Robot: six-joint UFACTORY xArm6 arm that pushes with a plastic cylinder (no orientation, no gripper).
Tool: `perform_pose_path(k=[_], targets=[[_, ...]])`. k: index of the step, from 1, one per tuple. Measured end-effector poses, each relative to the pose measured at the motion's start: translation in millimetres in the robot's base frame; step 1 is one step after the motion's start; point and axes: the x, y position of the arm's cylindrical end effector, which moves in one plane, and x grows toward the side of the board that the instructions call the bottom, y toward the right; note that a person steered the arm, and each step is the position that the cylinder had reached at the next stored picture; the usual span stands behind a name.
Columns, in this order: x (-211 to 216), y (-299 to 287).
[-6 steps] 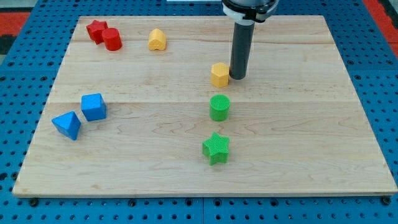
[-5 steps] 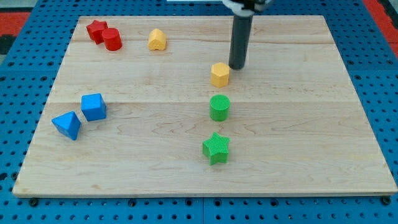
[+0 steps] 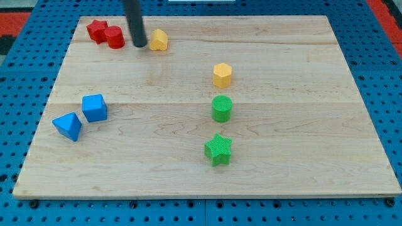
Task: Slide the yellow heart a bit right and down
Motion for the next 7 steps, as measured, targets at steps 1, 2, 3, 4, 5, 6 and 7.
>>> perform_pose_path(k=[1, 2, 3, 4, 5, 6, 7], targets=[[-5, 39], [-17, 36], [-28, 36], [-36, 24], [-37, 35], [-50, 46], [-54, 58]])
